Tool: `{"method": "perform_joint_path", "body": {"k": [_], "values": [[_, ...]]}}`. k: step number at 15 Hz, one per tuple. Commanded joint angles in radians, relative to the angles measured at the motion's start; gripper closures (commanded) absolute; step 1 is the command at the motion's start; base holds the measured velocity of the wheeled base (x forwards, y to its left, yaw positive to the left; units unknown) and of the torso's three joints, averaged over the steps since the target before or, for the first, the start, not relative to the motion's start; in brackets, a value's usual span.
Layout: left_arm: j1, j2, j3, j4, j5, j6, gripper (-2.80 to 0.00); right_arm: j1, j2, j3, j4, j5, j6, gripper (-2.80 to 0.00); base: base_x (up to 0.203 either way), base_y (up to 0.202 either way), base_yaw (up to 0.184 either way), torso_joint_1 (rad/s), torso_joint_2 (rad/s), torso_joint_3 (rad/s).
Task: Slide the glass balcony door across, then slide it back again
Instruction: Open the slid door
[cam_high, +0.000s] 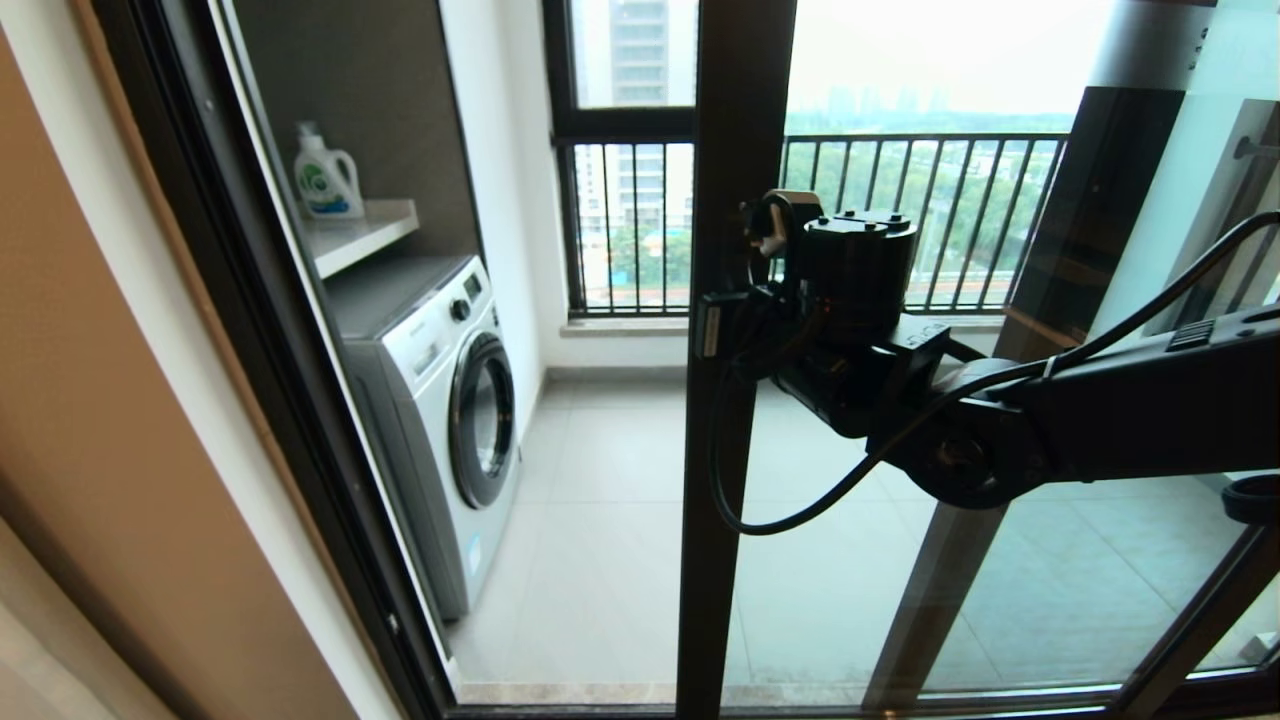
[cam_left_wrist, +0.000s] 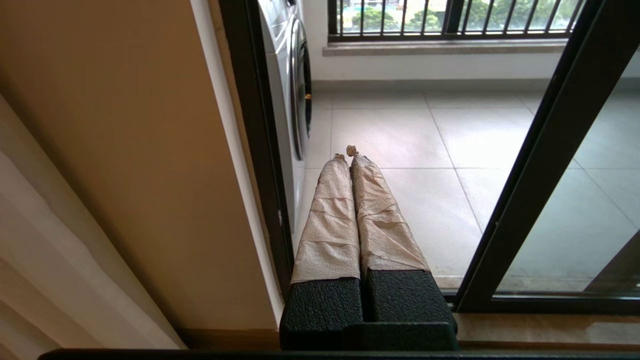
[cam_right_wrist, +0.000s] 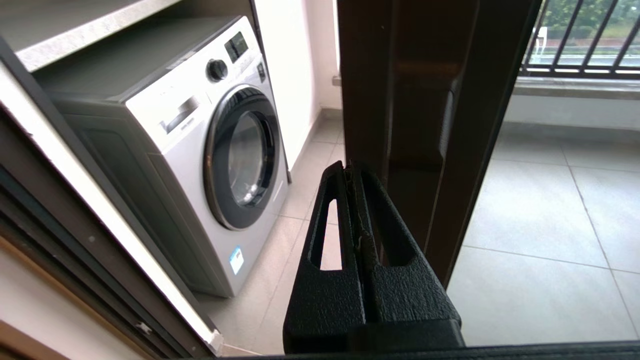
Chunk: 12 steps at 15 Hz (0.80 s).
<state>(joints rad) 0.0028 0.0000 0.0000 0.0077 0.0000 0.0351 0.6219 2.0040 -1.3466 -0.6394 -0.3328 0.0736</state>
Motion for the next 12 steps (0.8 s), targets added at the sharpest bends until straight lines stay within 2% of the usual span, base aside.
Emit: {"method": "perform_joint_path", "body": {"k": [1,12], "values": [[0.0,0.002,0.0,0.0,0.0,0.0,0.0,-0.011,0.014,-0.003,-0.003,-0.002,0.0,0.0,0.0,0.0,0.0,0.0,0.0,0.0],[0.0,0.002,0.001,0.0,0.0,0.0,0.0,-0.077,0.019,0.001,-0.008,0.0,-0.002,0.0,0.0,0.0,0.0,0.0,0.0,0.0]]}}
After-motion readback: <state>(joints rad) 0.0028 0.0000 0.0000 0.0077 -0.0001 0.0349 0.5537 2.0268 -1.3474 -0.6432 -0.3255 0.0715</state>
